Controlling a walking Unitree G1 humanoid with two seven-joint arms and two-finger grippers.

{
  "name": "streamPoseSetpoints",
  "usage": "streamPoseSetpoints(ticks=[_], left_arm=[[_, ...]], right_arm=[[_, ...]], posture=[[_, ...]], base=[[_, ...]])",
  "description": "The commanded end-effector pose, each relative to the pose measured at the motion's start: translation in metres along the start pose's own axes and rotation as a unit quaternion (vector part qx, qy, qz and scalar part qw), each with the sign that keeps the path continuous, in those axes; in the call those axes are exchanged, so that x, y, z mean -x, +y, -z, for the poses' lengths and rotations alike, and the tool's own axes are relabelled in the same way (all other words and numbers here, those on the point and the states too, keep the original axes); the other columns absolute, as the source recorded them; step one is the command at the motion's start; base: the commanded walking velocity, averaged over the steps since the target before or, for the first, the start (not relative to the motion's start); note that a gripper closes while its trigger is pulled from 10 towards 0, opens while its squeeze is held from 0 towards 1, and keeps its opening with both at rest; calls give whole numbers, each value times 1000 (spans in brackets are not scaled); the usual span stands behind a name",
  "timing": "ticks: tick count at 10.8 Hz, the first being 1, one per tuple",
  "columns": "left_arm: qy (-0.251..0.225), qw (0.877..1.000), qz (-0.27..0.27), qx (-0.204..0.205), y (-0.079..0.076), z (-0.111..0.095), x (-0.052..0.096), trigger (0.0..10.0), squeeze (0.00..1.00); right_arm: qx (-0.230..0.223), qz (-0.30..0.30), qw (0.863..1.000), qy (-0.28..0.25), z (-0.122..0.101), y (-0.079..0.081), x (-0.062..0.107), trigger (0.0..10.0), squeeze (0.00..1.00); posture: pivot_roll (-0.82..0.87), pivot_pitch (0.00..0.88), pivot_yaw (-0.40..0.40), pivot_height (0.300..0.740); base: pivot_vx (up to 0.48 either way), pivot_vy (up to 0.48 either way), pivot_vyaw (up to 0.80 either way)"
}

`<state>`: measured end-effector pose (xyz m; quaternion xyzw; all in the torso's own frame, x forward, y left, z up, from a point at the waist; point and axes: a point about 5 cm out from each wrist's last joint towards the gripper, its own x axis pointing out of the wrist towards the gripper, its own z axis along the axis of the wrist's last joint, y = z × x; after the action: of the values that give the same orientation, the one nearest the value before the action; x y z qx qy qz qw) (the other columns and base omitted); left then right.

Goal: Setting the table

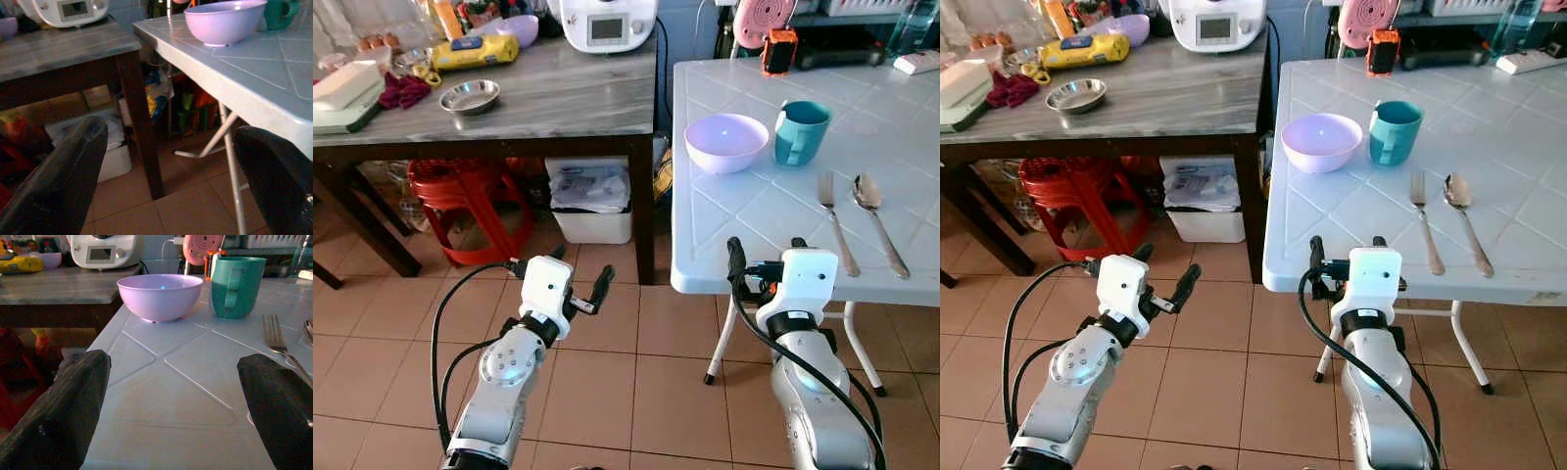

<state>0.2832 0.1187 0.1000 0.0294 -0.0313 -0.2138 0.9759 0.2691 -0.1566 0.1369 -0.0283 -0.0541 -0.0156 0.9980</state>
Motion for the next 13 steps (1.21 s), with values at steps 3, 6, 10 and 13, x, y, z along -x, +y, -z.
streamPoseSetpoints(ticks=[3, 6, 10, 13], left_arm=[[4, 1000, 8, 1, 2, 1, 5, 10000, 0], [7, 1000, 27, 13, -2, 2, 7, 10000, 0], [10, 999, 37, 18, -5, 3, 8, 10000, 0], [13, 999, 40, 20, -5, 4, 9, 10000, 0]], right_arm=[[-2, -1, 1000, -4, 0, 1, 0, 10000, 0], [-1, 0, 1000, -6, -1, 1, 0, 10000, 0], [0, 3, 1000, -3, 0, 1, 3, 10000, 0], [-13, 8, 1000, -1, -1, 0, 1, 10000, 0]], posture=[[-65, 93, 113, 740], [-69, 93, 115, 740], [-74, 99, 116, 740], [-71, 98, 116, 740]], base=[[90, 0, 0], [318, 0, 0], [348, 0, 0], [346, 0, 0]])
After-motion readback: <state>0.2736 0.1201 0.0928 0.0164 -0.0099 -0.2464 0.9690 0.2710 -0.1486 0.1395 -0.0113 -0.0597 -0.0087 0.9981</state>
